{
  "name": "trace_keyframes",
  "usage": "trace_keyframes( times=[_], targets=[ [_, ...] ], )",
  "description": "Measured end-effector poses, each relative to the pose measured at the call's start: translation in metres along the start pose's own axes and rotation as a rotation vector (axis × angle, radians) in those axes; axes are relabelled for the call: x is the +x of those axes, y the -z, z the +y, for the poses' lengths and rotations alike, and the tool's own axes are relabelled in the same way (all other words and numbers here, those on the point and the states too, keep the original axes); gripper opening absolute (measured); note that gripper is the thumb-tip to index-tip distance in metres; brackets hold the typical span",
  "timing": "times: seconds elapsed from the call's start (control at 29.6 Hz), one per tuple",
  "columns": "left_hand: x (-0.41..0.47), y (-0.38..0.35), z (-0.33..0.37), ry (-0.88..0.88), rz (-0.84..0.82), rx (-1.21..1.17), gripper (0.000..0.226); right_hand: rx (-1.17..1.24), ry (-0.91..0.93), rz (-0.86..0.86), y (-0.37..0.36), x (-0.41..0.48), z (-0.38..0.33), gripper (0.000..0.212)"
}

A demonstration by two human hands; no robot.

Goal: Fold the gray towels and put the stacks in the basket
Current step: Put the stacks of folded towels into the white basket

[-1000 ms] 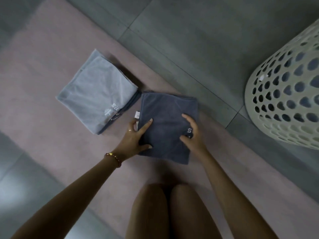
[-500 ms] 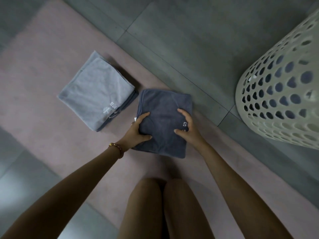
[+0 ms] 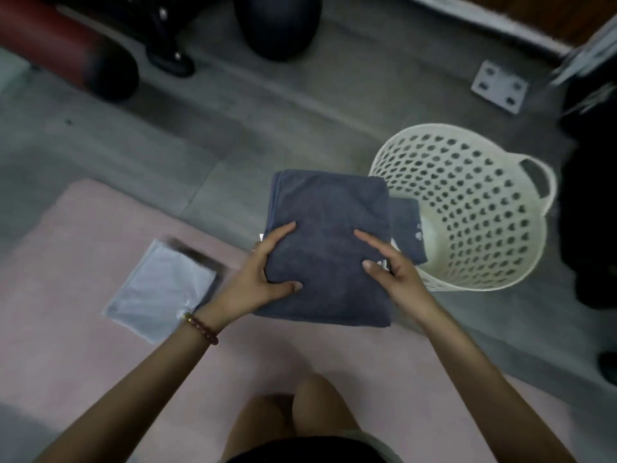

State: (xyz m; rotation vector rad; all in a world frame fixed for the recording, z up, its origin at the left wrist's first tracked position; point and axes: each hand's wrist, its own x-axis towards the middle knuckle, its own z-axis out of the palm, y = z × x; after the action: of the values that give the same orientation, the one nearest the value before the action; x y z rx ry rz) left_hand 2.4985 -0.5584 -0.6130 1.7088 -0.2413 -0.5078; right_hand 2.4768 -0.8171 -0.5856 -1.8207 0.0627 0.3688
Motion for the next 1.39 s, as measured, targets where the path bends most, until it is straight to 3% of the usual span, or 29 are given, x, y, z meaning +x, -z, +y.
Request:
trace_keyframes(
  times=[0.2,0.37,0.54,0.74,0.81,0.91,0.95,1.01,1.18,1.32,1.39],
  targets=[
    [0.077,-0.058,0.092,-0.176,-0.128,0.042,0.081,0.023,0.029,0.077,0.111,-0.024,-0.037,0.066],
    [0.152,-0.142,0.109,-0.196,-0.134,0.043,0.073,0.128,-0.058,0.155,0.213,-0.007,-0.011,0.073],
    [0.230,-0.218,0.089,-0.065,-0.196,0.025,0.080,0.108,-0.178,0.202,0.286,0.030,0.048,0.081],
    [0.283,-0.264,0.053,-0.010,-0.110,0.117,0.084,0.093,-0.217,0.204,0.328,0.079,0.115,0.081],
    [0.303,-0.269,0.027,0.100,-0.132,0.308,0.095,-0.025,-0.259,0.159,0.337,0.093,0.137,0.088],
    [0.314,-0.259,0.018,0.356,-0.345,0.769,0.123,-0.192,-0.317,0.171,0.337,0.107,0.154,0.104],
    [0.310,-0.265,0.023,0.412,-0.466,0.793,0.116,-0.192,-0.362,0.179,0.340,0.107,0.164,0.103],
    [0.309,-0.263,0.029,0.473,-0.475,0.620,0.077,-0.209,-0.359,0.205,0.336,0.113,0.169,0.093],
    [0.287,-0.242,0.031,0.161,-0.232,0.622,0.074,-0.098,-0.315,0.268,0.319,0.112,0.158,0.050],
    [0.259,-0.215,0.051,-0.097,-0.153,0.470,0.035,-0.026,-0.151,0.216,0.285,0.090,0.118,0.033],
    [0.242,-0.197,0.064,-0.153,-0.154,0.435,0.031,0.030,-0.113,0.144,0.261,0.081,0.095,0.030]
  ],
)
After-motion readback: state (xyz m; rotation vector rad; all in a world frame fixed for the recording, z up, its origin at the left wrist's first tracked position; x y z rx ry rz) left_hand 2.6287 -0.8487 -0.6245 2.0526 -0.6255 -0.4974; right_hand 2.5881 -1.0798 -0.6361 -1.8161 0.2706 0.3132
